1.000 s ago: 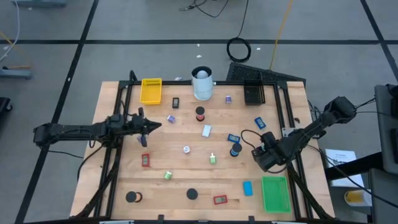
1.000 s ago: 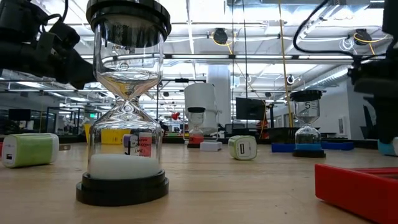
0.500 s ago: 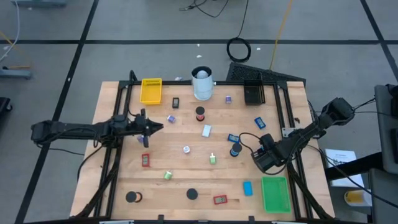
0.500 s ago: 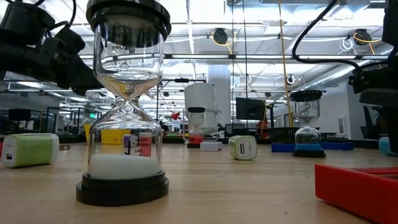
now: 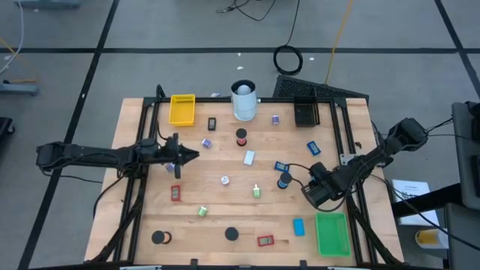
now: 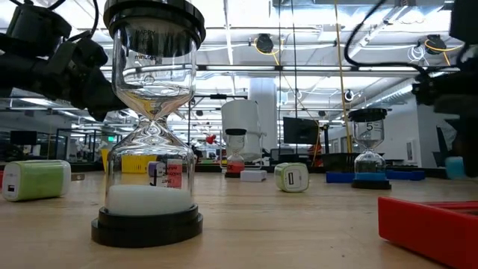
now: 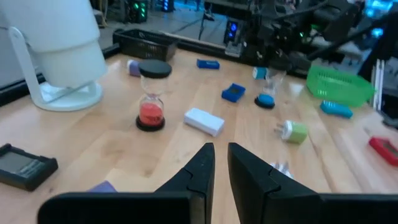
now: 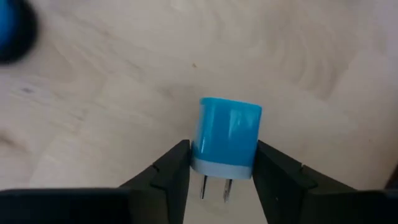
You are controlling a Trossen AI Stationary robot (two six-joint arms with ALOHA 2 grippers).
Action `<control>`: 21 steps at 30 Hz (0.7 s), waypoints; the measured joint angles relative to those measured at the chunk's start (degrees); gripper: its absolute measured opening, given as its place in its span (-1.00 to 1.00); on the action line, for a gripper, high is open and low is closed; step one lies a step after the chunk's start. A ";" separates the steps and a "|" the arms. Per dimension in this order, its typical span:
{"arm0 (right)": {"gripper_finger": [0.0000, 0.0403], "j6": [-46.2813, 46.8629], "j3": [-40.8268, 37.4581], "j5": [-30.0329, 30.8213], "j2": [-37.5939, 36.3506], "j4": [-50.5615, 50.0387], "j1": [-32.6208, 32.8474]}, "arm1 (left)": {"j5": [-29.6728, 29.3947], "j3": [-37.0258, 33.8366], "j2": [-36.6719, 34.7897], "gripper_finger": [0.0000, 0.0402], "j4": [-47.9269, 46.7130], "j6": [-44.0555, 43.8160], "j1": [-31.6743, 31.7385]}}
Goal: Pick & Place Office items
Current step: Put the blue charger adapter in the yellow bin
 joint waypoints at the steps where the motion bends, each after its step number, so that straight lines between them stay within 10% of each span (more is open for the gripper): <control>1: -0.30 -1.18 1.21 1.06 0.00 -1.52 -0.37 | -0.09 -0.02 0.71 -0.73 0.97 -0.35 0.00; 11: -0.29 -22.12 14.89 20.42 -0.04 -10.15 -10.79 | 0.43 0.00 9.78 -0.73 13.29 -2.50 0.00; 21: -0.30 -80.80 14.75 27.45 8.69 50.13 -18.83 | 2.67 0.74 19.67 -0.70 21.63 -7.78 -1.47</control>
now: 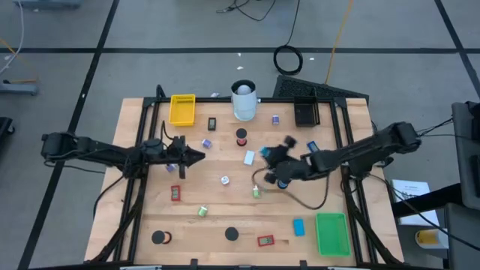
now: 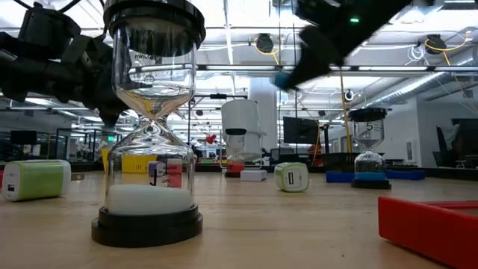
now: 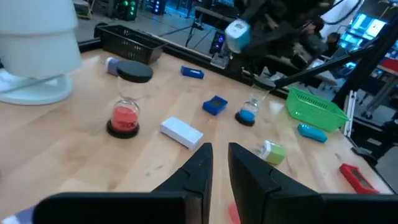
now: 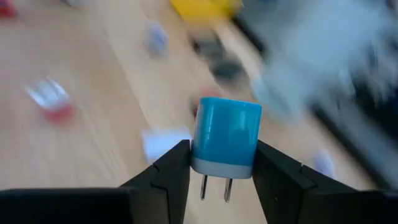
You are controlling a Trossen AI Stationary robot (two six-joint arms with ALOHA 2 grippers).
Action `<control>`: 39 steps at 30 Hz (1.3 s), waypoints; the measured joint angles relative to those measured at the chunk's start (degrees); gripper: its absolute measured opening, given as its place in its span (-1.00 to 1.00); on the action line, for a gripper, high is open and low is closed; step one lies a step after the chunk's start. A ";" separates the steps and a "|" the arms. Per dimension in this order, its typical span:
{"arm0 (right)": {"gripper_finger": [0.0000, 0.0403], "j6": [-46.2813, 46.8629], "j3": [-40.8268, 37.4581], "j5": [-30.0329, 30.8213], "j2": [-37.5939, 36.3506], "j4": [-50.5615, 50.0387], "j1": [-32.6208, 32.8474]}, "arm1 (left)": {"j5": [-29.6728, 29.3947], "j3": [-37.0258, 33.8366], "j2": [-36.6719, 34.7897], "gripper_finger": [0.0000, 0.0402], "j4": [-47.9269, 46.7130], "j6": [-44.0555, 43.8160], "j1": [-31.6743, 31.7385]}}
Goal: Pick & Place Office items
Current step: Put the blue charger adapter in the yellow bin
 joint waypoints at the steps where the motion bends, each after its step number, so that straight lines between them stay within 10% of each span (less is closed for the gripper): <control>1: -0.30 -5.42 0.00 -0.04 1.78 5.24 -0.14 | -0.01 0.54 0.99 -0.67 0.69 -0.09 -0.54; 8: -0.30 -24.32 -0.11 0.22 12.47 26.60 -1.35 | -3.94 6.44 8.66 -0.28 1.64 -3.00 -5.32; 20: -0.29 -36.09 5.11 5.67 21.25 28.99 0.06 | -11.75 19.97 24.51 0.45 1.45 -4.70 -9.06; 39: -0.29 -46.44 7.87 7.39 22.50 29.80 2.89 | -13.55 24.51 31.25 0.59 3.43 -7.23 -9.23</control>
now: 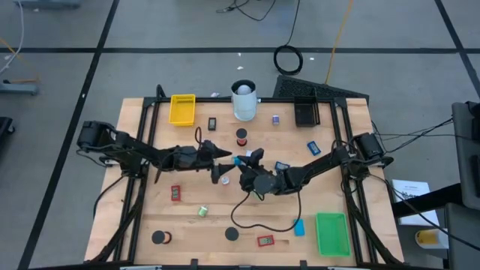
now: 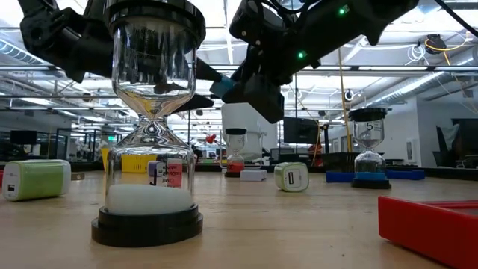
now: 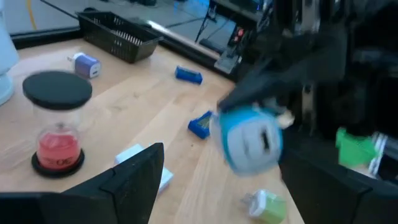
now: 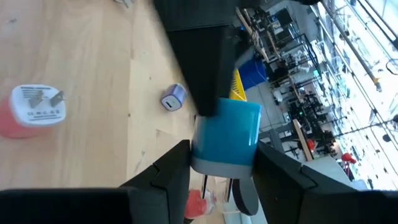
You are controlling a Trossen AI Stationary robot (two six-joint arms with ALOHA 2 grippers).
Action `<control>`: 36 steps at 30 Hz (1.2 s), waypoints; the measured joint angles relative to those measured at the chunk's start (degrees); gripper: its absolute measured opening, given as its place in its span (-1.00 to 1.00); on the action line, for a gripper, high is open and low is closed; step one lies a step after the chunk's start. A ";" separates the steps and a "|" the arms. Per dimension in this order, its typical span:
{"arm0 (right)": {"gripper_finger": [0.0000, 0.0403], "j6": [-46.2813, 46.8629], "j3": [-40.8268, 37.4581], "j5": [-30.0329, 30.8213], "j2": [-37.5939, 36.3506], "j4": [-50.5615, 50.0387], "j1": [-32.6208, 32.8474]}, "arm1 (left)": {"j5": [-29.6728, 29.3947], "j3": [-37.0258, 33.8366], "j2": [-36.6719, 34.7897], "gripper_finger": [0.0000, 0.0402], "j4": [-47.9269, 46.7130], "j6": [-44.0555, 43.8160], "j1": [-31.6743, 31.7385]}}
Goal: Pick & Place Office items
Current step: Put the blue charger adapter in the yellow bin
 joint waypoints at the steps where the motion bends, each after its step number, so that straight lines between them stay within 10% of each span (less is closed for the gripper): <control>1: -0.29 -0.28 0.00 -0.02 0.00 -0.14 0.02 | 0.86 0.00 0.00 0.59 0.62 -0.30 0.01; 17: -0.29 -3.83 -0.04 -1.59 0.04 3.48 -0.11 | 0.23 1.59 1.13 0.55 -0.03 -1.49 -0.05; 36: -0.22 -5.18 -0.09 -0.40 2.07 5.28 0.45 | 2.03 3.17 4.09 -0.30 -0.07 0.54 -0.10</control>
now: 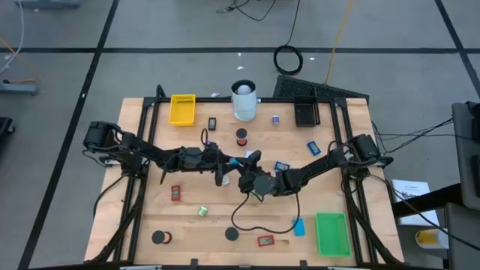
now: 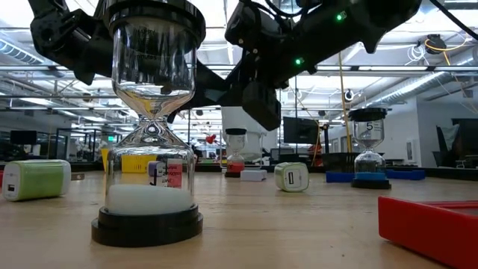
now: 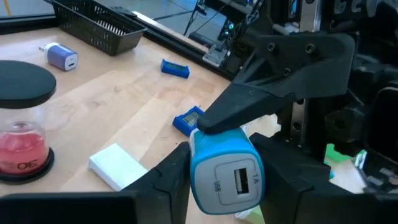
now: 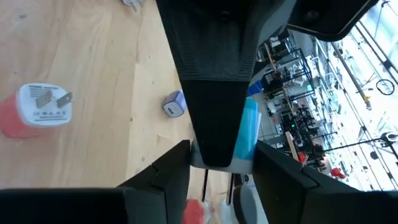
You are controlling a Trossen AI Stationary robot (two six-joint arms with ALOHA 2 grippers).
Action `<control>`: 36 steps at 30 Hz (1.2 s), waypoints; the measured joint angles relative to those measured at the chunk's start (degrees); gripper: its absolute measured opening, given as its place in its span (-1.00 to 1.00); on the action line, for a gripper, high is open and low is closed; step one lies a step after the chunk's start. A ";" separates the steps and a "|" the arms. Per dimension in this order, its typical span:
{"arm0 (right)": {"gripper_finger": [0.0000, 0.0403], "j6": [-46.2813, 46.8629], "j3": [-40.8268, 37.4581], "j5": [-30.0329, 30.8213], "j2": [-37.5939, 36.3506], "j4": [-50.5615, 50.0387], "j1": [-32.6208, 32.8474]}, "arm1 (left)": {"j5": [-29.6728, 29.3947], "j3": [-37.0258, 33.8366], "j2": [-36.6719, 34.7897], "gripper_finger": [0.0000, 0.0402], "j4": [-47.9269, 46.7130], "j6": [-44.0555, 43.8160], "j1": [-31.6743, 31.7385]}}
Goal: Pick & Place Office items
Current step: Put the blue charger adapter in the yellow bin
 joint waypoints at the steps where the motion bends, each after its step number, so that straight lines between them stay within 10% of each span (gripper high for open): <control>1: -0.19 -0.08 0.00 0.57 0.00 0.62 0.14 | -0.09 0.00 -0.02 -0.30 0.28 0.56 0.00; 16: 0.35 -4.07 0.04 20.13 -3.01 3.02 0.71 | -8.89 -0.88 -13.69 -0.25 -18.07 8.11 3.92; 26: -0.47 5.30 -7.02 19.90 -12.51 0.73 -2.06 | -29.72 -0.94 -32.29 -0.25 -45.84 11.40 12.07; 31: -0.94 13.01 -12.88 13.43 -19.17 0.84 -2.52 | -31.31 -4.49 -35.72 -0.25 -43.27 14.20 19.46; 36: -0.91 16.43 -17.17 10.90 -23.73 2.37 -2.68 | -27.66 -10.76 -35.91 -0.25 -34.65 15.52 30.69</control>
